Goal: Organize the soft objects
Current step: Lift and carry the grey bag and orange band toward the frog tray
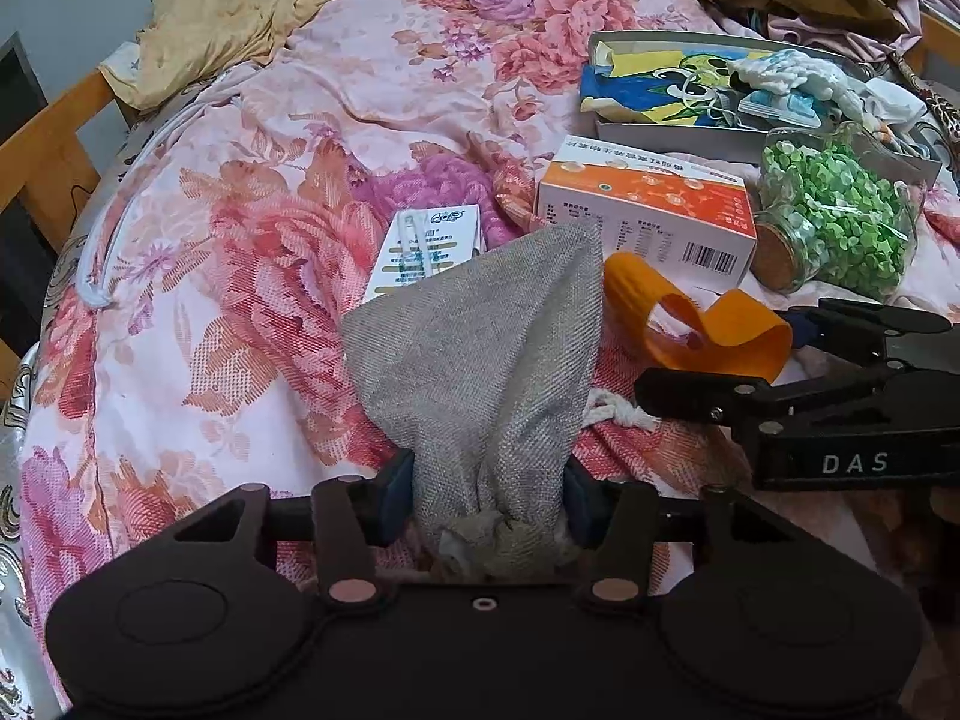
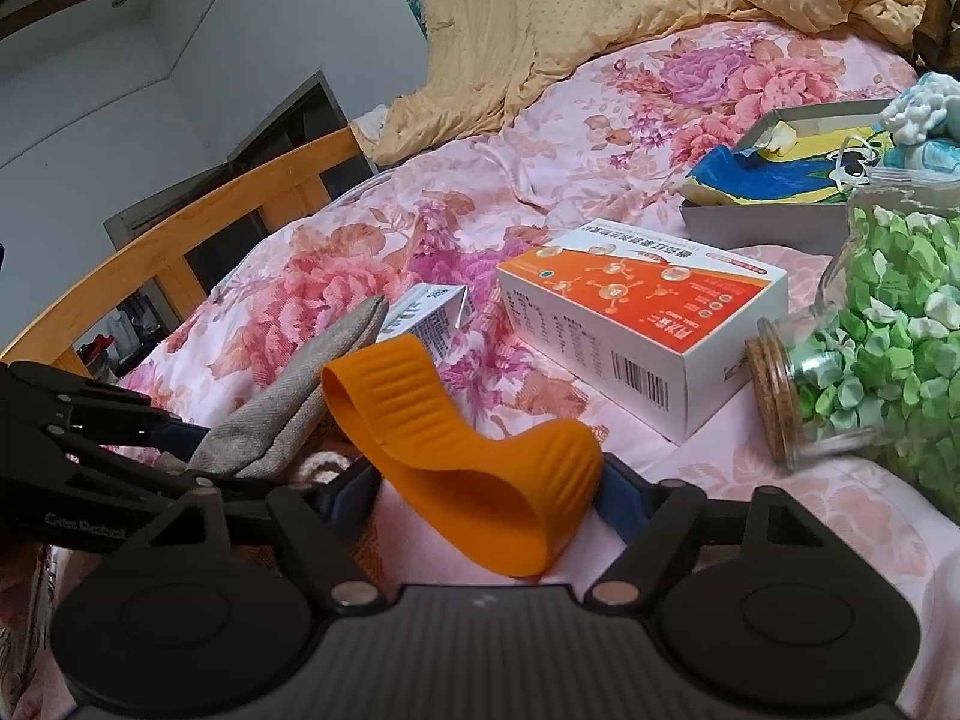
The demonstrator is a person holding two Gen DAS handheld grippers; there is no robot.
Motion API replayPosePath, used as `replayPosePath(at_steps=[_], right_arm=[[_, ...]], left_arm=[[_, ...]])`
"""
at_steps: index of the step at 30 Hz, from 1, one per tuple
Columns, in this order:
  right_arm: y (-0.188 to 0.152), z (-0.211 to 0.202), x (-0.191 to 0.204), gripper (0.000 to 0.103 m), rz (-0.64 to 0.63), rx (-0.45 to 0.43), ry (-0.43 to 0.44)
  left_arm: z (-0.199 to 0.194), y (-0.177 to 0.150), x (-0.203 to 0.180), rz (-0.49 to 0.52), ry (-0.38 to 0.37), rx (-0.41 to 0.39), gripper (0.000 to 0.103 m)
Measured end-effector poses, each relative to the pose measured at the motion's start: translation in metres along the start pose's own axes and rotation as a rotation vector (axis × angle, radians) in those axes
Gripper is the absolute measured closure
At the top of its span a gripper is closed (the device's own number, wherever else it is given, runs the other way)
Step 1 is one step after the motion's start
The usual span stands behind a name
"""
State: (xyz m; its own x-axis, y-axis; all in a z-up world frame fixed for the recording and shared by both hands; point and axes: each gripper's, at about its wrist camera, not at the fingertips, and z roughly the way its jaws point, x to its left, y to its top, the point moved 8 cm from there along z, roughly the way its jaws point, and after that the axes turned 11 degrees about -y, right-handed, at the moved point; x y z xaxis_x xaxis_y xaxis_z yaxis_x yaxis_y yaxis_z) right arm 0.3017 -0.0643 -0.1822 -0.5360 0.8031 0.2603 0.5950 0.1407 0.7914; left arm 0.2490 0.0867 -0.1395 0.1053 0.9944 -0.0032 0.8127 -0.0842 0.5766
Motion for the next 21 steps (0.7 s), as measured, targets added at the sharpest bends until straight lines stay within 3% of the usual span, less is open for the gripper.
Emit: replayPosePath(at_steps=[9, 21], right_arm=[[0.000, -0.002, 0.000, 0.034, -0.006, -0.003, 0.003], [0.002, -0.009, 0.002, 0.051, -0.009, -0.011, 0.019]], left_arm=[[-0.003, 0.002, -0.011, -0.014, -0.017, 0.014, 0.062], [-0.018, 0.010, -0.018, -0.016, -0.008, -0.027, 0.064]])
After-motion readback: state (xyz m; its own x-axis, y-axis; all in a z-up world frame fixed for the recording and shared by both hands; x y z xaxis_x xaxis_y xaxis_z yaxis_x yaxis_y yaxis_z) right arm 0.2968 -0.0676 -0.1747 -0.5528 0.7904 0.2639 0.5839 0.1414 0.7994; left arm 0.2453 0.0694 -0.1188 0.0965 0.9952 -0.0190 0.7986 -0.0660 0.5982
